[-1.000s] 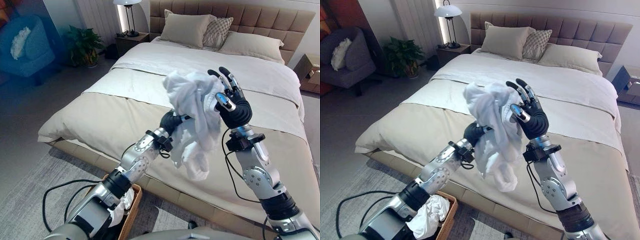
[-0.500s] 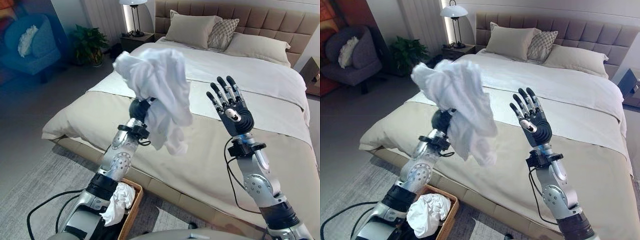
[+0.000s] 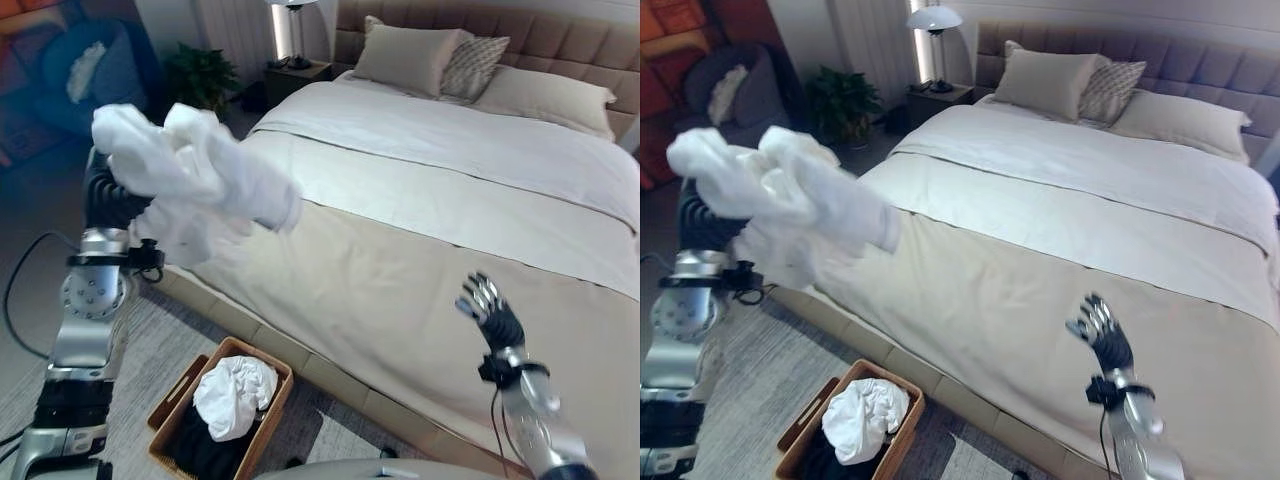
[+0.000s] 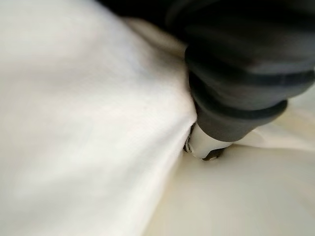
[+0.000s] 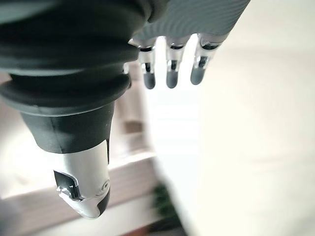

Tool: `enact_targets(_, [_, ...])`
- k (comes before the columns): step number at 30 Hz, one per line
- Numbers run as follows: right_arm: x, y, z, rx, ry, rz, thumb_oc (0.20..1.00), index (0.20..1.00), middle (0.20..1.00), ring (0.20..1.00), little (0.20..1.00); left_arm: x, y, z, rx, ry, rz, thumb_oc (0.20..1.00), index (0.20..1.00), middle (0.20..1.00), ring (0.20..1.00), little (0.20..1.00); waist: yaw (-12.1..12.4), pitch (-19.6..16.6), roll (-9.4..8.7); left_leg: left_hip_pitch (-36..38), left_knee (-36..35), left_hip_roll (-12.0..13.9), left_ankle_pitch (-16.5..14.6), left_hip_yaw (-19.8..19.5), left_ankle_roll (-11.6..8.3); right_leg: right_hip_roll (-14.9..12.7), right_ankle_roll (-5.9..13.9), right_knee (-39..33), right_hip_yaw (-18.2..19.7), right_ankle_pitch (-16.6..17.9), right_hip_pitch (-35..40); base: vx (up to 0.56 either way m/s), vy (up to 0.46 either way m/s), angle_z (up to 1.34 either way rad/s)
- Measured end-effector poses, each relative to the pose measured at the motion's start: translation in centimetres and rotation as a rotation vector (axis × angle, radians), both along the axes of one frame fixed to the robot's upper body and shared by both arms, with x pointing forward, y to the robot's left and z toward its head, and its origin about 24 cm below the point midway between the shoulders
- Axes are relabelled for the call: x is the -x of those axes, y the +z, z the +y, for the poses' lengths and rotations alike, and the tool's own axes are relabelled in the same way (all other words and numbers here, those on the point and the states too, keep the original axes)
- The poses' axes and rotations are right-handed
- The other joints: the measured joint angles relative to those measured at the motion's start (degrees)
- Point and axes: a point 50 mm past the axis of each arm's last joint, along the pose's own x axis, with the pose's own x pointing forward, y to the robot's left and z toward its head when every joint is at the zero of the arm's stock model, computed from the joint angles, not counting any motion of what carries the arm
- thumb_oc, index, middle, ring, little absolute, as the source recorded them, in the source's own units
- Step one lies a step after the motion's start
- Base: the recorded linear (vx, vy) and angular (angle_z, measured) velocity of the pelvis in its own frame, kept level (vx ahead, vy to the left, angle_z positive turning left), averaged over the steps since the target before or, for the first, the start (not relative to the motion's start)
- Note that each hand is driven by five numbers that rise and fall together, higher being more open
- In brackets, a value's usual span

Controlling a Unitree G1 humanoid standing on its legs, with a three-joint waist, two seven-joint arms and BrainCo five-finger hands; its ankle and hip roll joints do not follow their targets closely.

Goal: Pick up clothes into the bucket

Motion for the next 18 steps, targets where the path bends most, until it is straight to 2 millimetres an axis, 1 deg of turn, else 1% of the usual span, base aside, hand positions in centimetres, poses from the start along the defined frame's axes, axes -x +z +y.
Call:
enact_targets(1, [0.6, -0.7, -0.2, 0.01, -0.007, 0.042, 1.0, 1.0, 1.0, 1.0, 1.0, 0.2, -0.4, 0.2, -0.008, 0.018, 0.014, 0.2, 0.2, 0.2, 0.2, 0.2, 0.4, 0.1, 0.06, -0.02, 0.0, 0.0, -0.01, -0.05, -0.02, -0.02, -0.01, 0.0, -0.14, -0.05, -0.03, -0.03, 0.014, 0.04])
enact_targets(2, [2.1, -2.1, -0.6, 0.03, -0.028, 0.119, 1.0, 1.0, 1.0, 1.0, 1.0, 0.6, -1.2, 0.6, -0.039, 0.053, 0.043, 0.2, 0.2, 0.2, 0.2, 0.2, 0.98, 0.54, 0.06, -0.1, 0.0, -0.01, -0.09, -0.11, -0.12, -0.08, 0.04, 0.03, -0.29, -0.16, -0.18, -0.04, 0.02, 0.04])
enact_targets(3, [2.5, -2.9, -0.8, 0.035, -0.043, 0.161, 1.0, 1.0, 1.0, 1.0, 1.0, 1.0, -1.7, 1.1, -0.053, 0.079, 0.059, 0.2, 0.2, 0.2, 0.2, 0.2, 0.94, 0.7, 0.0, -0.1, -0.01, 0.02, -0.28, -0.18, -0.39, -0.17, 0.17, 0.05, -0.32, -0.28, -0.17, -0.04, 0.016, 0.05])
enact_targets(4, [3.7, -4.2, -1.1, 0.047, -0.074, 0.242, 1.0, 1.0, 1.0, 1.0, 1.0, 1.4, -2.5, 1.8, -0.055, 0.124, 0.092, 0.2, 0.2, 0.2, 0.2, 0.2, 1.13, 1.0, -0.03, -0.34, -0.01, 0.04, -0.34, -0.3, -0.48, -0.23, 0.19, 0.06, -0.41, -0.31, -0.24, -0.03, 0.013, 0.07])
enact_targets(6, [4.9, -5.2, -1.3, 0.073, -0.085, 0.311, 1.0, 1.0, 1.0, 1.0, 1.0, 2.0, -3.2, 2.6, -0.067, 0.172, 0.126, 0.2, 0.2, 0.2, 0.2, 0.2, 1.02, 1.07, -0.17, -1.03, -0.01, 0.08, -0.5, -0.65, -0.68, -0.25, 0.24, 0.16, -0.51, -0.41, -0.75, -0.05, 0.026, 0.08])
enact_targets(7, [5.2, -5.3, -1.3, 0.08, -0.08, 0.322, 1.0, 1.0, 1.0, 1.0, 1.0, 2.0, -3.3, 2.8, -0.068, 0.18, 0.129, 0.2, 0.2, 0.2, 0.2, 0.2, 1.12, 1.14, -0.19, -1.36, -0.01, 0.03, -0.43, -0.71, -0.62, -0.25, 0.24, 0.2, -0.57, -0.4, -1.16, -0.09, 0.036, 0.03])
enact_targets(8, [5.6, -6.0, -1.5, 0.103, -0.071, 0.364, 1.0, 1.0, 1.0, 1.0, 1.0, 2.2, -3.9, 3.6, -0.094, 0.217, 0.152, 0.2, 0.2, 0.2, 0.2, 0.2, 1.05, 1.23, -0.23, -1.95, 0.07, 0.08, -0.3, -0.74, -0.51, -0.24, 0.17, 0.66, -0.57, -0.4, -1.88, -0.07, 0.024, 0.0])
enact_targets(10, [6.9, -6.7, -1.7, 0.125, -0.075, 0.429, 1.0, 1.0, 1.0, 1.0, 1.0, 2.5, -5.1, 4.6, -0.111, 0.27, 0.209, 0.2, 0.2, 0.2, 0.2, 0.2, 0.93, 2.22, -0.47, -2.65, 0.43, -0.08, -0.01, -0.77, -0.15, -0.06, 0.0, 0.97, -0.58, -0.27, -2.45, -0.09, 0.027, 0.0])
enact_targets(12, [7.3, -7.1, -1.9, 0.145, -0.068, 0.468, 1.0, 1.0, 1.0, 1.0, 1.0, 2.6, -5.9, 5.1, -0.129, 0.3, 0.248, 0.2, 0.2, 0.2, 0.2, 0.2, 0.97, 2.92, -0.68, -3.63, 0.84, -0.06, -0.16, -0.81, -0.33, -0.15, 0.0, 1.46, -0.63, -0.32, -3.47, -0.13, 0.021, 0.0])
enact_targets(13, [8.2, -7.5, -1.9, 0.159, -0.064, 0.503, 1.0, 1.0, 1.0, 1.0, 1.0, 2.7, -6.1, 5.2, -0.127, 0.305, 0.258, 0.2, 0.2, 0.2, 0.2, 0.2, 1.02, 3.89, -1.21, -4.57, 1.1, -0.1, 0.02, -0.85, -0.13, -0.06, 0.0, 1.87, -0.67, -0.28, -4.46, -0.17, 0.03, 0.01])
enact_targets(14, [8.4, -7.6, -1.9, 0.171, -0.055, 0.518, 1.0, 1.0, 1.0, 1.0, 1.0, 2.7, -6.2, 5.2, -0.133, 0.306, 0.261, 0.2, 0.2, 0.2, 0.2, 0.2, 0.93, 4.48, -1.62, -5.37, 1.63, -0.19, 0.01, -0.95, -0.13, -0.1, 0.05, 2.09, -0.67, -0.22, -5.31, -0.16, 0.038, 0.0])
enact_targets(16, [8.2, -8.0, -2.1, 0.214, -0.02, 0.553, 1.0, 1.0, 1.0, 1.0, 1.0, 2.3, -7.4, 6.1, -0.187, 0.338, 0.339, 0.2, 0.2, 0.2, 0.2, 0.2, 0.86, 5.91, -2.2, -8.48, 3.03, -0.17, 0.0, -0.92, -0.17, -0.21, 0.05, 3.8, -0.57, -0.23, -8.46, -0.1, 0.031, -0.02])
enact_targets(17, [8.3, -8.0, -2.1, 0.22, -0.02, 0.557, 1.0, 1.0, 1.0, 1.0, 1.0, 2.3, -7.7, 6.2, -0.191, 0.341, 0.357, 0.2, 0.2, 0.2, 0.2, 0.2, 0.85, 6.19, -2.4, -9.16, 3.32, -0.21, 0.01, -0.92, -0.16, -0.18, 0.07, 4.02, -0.56, -0.21, -9.12, -0.11, 0.039, -0.02])
enact_targets(18, [8.2, -8.0, -2.1, 0.226, -0.021, 0.556, 1.0, 1.0, 1.0, 1.0, 1.0, 2.3, -8.0, 6.2, -0.204, 0.343, 0.374, 0.2, 0.2, 0.2, 0.2, 0.2, 0.89, 7.48, -2.92, -10.21, 4.23, -0.23, 0.0, -0.86, -0.16, -0.32, 0.07, 4.85, -0.45, -0.24, -10.11, -0.05, 0.02, -0.02])
